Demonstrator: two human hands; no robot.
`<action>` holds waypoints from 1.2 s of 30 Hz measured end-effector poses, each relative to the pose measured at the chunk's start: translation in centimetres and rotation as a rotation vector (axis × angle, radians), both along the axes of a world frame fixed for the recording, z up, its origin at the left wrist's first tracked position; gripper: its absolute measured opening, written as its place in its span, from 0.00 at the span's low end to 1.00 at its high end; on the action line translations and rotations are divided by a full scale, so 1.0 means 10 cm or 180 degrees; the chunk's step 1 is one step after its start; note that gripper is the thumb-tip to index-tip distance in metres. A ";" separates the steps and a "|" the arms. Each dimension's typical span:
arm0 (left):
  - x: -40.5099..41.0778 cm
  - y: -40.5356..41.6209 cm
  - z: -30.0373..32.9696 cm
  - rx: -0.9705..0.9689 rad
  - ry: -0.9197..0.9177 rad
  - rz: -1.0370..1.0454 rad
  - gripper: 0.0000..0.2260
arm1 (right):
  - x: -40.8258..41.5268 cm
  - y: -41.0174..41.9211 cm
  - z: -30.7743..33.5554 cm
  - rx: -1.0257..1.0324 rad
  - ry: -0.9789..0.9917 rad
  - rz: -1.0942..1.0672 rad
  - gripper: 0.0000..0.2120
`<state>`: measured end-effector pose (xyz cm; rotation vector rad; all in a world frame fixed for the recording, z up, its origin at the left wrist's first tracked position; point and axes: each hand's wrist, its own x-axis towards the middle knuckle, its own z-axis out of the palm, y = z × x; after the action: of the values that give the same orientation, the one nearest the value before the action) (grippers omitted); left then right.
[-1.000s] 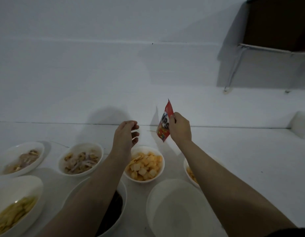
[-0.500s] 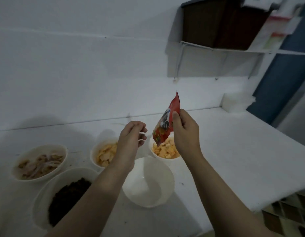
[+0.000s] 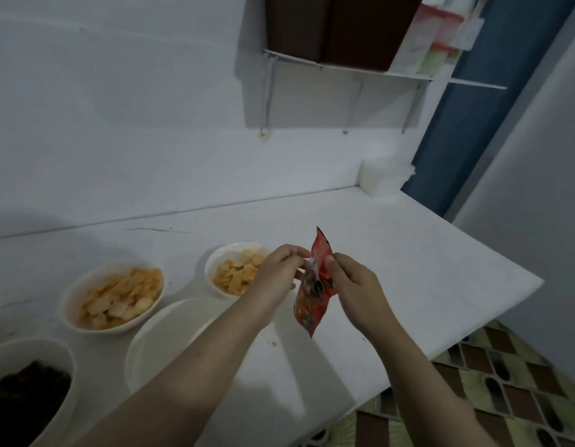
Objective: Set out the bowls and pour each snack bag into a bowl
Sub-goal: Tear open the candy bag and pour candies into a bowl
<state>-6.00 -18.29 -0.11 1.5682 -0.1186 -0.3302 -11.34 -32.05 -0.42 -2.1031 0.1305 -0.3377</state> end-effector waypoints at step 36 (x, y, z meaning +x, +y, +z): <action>0.44 -0.65 -0.39 0.0447 -0.0050 -0.0102 0.09 | 0.64 -0.78 -0.33 0.0751 0.0988 0.1445 0.21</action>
<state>-1.60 -24.78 -4.06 1.7094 -0.1352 -0.3577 -4.90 -39.88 -3.69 -1.8706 -0.1212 0.2652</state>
